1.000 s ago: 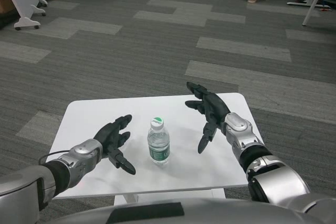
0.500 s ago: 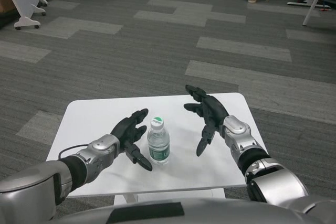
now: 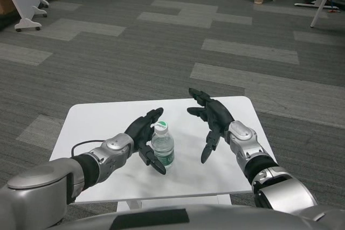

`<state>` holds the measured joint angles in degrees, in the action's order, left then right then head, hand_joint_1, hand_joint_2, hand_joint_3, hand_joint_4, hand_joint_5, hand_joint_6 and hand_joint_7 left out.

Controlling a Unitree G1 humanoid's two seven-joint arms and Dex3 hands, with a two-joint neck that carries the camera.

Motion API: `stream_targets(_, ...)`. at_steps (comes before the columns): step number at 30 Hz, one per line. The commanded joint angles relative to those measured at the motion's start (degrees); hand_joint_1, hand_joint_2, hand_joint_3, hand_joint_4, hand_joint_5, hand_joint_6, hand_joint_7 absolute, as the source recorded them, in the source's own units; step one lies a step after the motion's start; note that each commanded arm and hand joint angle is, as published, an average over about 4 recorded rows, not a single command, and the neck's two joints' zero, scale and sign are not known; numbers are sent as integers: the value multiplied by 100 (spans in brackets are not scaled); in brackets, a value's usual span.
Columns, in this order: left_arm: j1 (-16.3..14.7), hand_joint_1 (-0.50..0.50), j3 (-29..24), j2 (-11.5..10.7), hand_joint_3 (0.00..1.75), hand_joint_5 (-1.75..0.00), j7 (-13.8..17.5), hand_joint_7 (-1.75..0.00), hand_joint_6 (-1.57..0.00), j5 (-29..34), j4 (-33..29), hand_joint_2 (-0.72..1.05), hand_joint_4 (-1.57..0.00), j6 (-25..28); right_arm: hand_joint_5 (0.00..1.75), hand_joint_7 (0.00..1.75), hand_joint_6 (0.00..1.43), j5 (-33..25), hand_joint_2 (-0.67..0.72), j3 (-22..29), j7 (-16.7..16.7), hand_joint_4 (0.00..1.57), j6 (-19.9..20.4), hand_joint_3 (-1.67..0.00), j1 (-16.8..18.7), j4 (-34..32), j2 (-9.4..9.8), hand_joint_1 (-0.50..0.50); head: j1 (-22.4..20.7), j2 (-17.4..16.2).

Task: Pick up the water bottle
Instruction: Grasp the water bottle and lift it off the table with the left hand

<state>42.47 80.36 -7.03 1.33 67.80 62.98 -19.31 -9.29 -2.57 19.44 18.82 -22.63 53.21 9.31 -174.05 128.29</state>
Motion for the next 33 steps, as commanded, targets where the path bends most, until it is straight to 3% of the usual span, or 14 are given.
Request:
stream_targets(1,137,50,114,-25,9,-10,-28,0,0,30,30,-46,0,11,68,0,0,-26,72,28,7,0,86,-8,35,-113,10,-21,-12,0)
stream_targets(7,205,50,411,-36,9,-10,-6,0,0,177,3,-46,0,63,68,0,0,-24,72,15,7,0,86,-8,57,-126,10,-23,-16,-1)
stream_targets(11,240,50,556,-36,9,-10,3,0,0,304,3,-46,0,85,58,0,0,-24,72,6,7,0,95,-8,79,-153,1,-22,0,-5)
stream_targets(33,403,50,955,43,9,-10,-81,0,0,471,280,-46,0,393,58,0,0,-29,72,-130,25,0,104,-8,118,-249,-4,-25,-8,17)
